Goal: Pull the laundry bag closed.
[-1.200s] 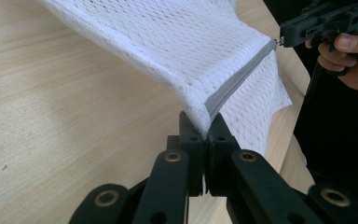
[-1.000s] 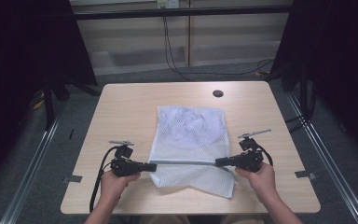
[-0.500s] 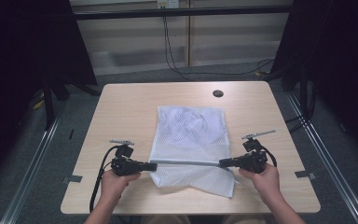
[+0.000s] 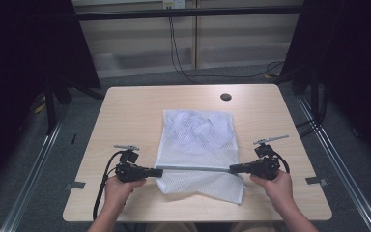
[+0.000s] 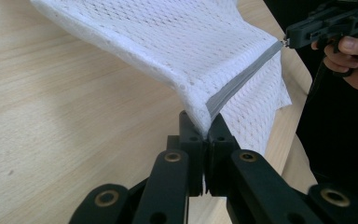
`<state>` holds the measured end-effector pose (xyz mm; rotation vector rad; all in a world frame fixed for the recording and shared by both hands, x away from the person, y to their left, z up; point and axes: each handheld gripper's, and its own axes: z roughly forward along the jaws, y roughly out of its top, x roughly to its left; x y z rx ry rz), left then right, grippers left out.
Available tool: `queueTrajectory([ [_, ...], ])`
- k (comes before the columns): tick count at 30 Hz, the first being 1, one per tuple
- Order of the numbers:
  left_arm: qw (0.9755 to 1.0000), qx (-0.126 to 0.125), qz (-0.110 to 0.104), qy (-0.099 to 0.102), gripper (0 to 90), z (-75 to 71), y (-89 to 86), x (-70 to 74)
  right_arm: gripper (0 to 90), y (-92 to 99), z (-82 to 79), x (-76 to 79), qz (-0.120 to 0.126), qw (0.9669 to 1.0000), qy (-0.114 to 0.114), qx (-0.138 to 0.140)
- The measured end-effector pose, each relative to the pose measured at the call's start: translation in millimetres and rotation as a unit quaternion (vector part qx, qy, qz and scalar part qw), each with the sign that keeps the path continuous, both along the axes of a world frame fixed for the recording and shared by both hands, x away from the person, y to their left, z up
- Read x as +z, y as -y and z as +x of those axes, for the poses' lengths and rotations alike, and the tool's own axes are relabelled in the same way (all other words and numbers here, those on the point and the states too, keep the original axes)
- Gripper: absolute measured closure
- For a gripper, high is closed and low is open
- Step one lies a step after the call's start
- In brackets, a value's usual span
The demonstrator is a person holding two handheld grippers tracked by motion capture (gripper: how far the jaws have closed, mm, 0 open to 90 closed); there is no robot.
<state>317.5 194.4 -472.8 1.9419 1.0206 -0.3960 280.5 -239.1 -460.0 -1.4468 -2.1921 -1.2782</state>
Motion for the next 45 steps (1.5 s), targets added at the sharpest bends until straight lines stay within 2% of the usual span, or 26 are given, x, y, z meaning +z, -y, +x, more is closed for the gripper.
queueTrajectory([
  [5,1.0000,0.005,-0.001,-0.003,88.5,-0.5,-0.5,0.3,87.2,4.1,-0.6,-0.7,0.003,1.0000,-0.001,-0.003],
  [10,1.0000,0.002,0.000,-0.004,88.5,-0.2,-0.8,0.3,87.2,5.5,-1.1,-0.3,-0.007,1.0000,0.001,-0.004],
  [11,1.0000,0.004,0.002,-0.001,88.5,-0.4,-0.8,0.4,87.2,6.4,-1.2,-0.6,-0.001,1.0000,-0.001,-0.002],
  [16,1.0000,0.003,0.001,-0.004,88.5,-0.5,-0.8,0.3,87.3,12.9,-3.9,-1.2,-0.011,0.9999,-0.002,-0.010],
  [25,1.0000,0.002,-0.001,-0.004,88.5,-0.4,-0.9,0.2,87.3,20.4,-6.2,1.4,-0.003,0.9999,0.001,-0.016],
  [28,1.0000,0.003,0.004,-0.002,88.5,0.2,-2.4,0.0,87.2,20.8,-6.7,1.9,-0.012,0.9998,0.004,-0.016],
  [36,1.0000,0.004,0.002,-0.003,88.5,0.3,-2.9,0.1,87.3,27.7,-8.5,3.1,-0.003,0.9996,0.003,-0.027],
  [45,1.0000,0.002,0.000,-0.002,88.5,0.5,-2.9,-0.6,87.4,30.5,-10.2,4.1,-0.006,0.9995,0.007,-0.030],
])
